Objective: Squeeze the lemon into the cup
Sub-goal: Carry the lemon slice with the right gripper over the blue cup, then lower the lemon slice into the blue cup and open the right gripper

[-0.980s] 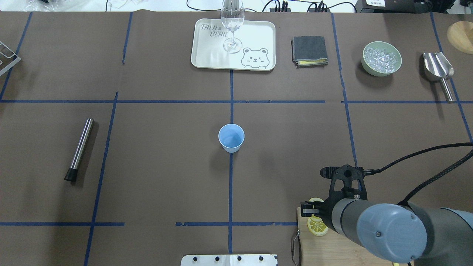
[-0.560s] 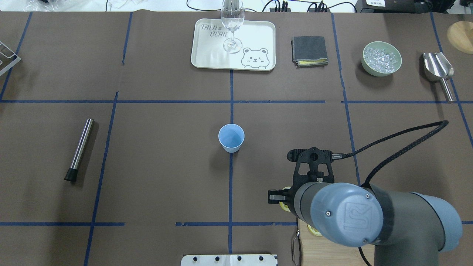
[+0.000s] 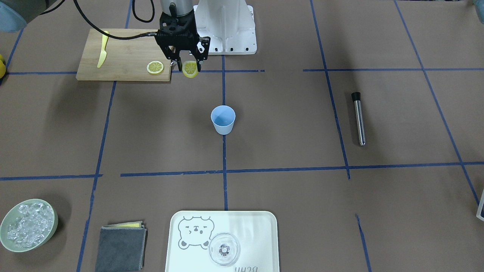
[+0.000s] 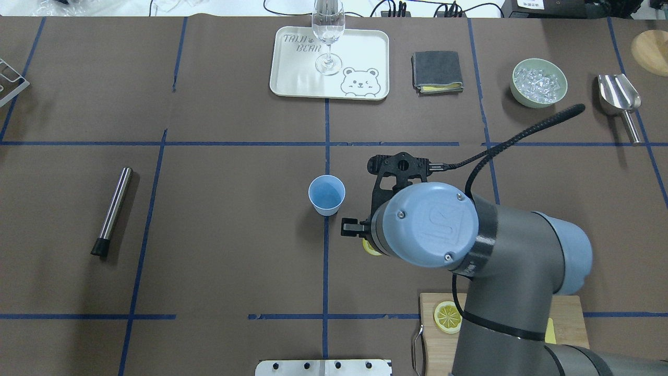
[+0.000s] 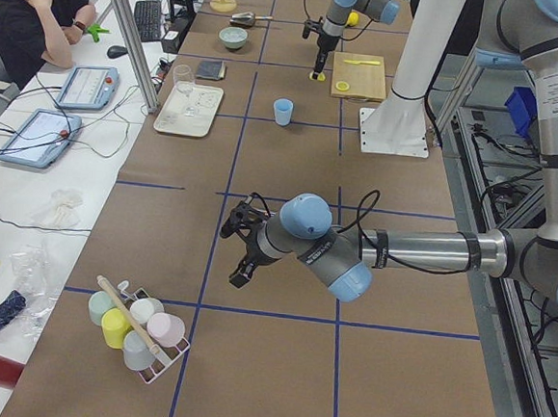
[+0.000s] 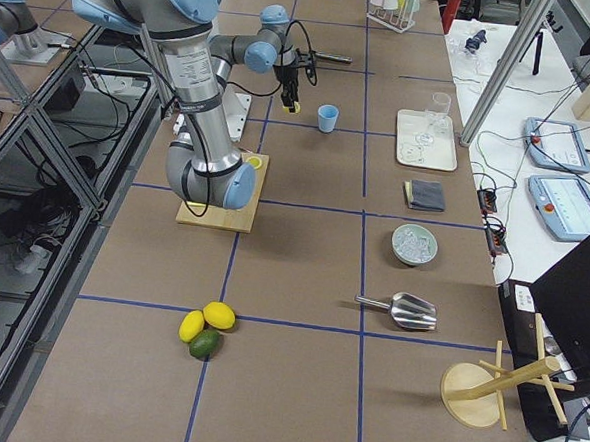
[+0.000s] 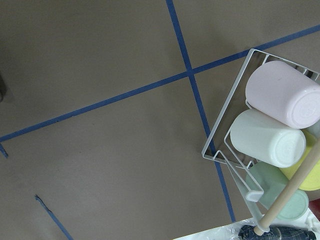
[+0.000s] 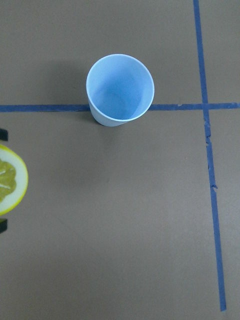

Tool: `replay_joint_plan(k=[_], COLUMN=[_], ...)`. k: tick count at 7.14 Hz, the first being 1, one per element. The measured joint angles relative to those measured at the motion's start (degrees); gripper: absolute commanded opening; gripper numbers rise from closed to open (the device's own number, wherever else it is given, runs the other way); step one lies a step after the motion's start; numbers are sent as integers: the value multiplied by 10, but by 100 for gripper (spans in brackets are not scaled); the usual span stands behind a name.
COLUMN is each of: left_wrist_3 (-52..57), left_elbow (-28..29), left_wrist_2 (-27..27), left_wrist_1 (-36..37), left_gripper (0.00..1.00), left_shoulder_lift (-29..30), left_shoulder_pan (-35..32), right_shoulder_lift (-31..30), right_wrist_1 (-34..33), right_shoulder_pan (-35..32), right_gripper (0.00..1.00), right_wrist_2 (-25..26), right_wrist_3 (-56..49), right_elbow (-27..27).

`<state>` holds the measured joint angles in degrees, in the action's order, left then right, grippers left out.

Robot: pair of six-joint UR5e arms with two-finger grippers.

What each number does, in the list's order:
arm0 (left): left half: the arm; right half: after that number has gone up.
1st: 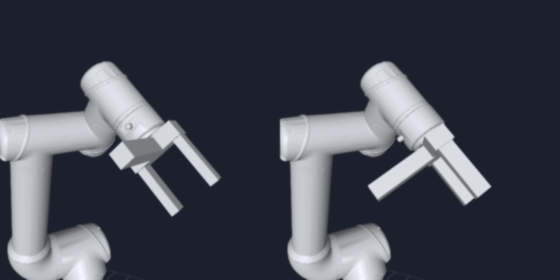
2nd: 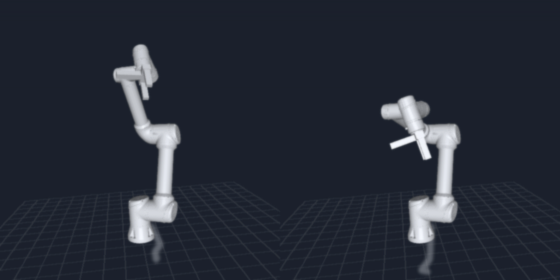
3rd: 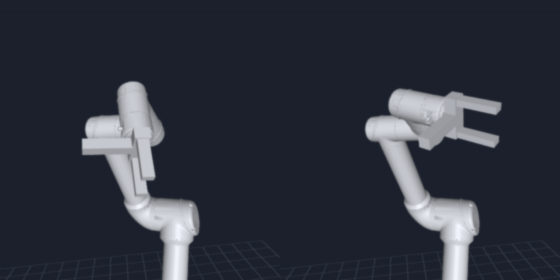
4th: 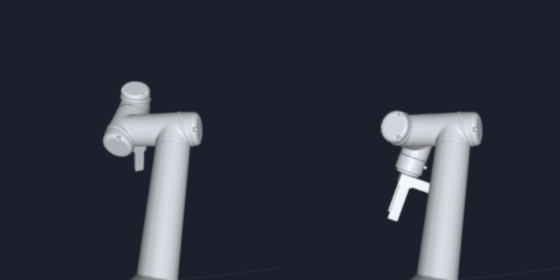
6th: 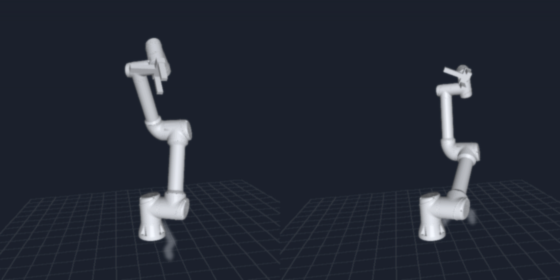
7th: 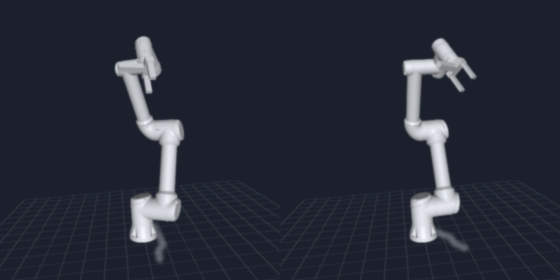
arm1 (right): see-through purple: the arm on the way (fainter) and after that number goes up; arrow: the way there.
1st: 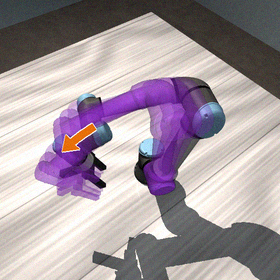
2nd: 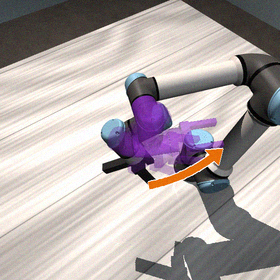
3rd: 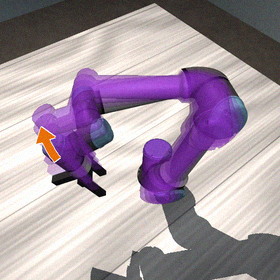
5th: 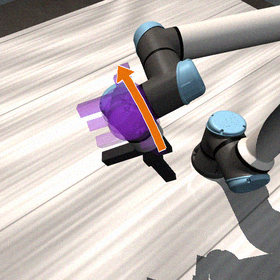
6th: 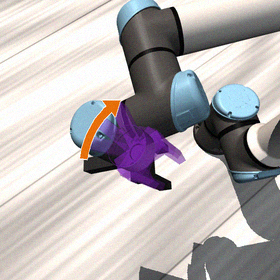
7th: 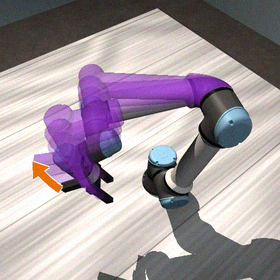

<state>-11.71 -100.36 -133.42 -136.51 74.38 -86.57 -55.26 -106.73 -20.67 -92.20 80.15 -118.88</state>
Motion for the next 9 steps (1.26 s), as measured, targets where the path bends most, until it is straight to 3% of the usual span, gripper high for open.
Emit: replay_joint_plan(k=[6,9], left_wrist_3=[0,0], left_elbow=[1,0], left_wrist_2=[-1,-1], left_wrist_1=[0,0], left_gripper=[100,100], left_shoulder_lift=[1,1], left_shoulder_pan=[0,0], right_shoulder_lift=[149,156], right_wrist_1=[111,121], right_shoulder_pan=[-51,-53], right_gripper=[60,64], right_wrist_2=[-13,-24], right_wrist_3=[-21,-23], right_elbow=[263,287])
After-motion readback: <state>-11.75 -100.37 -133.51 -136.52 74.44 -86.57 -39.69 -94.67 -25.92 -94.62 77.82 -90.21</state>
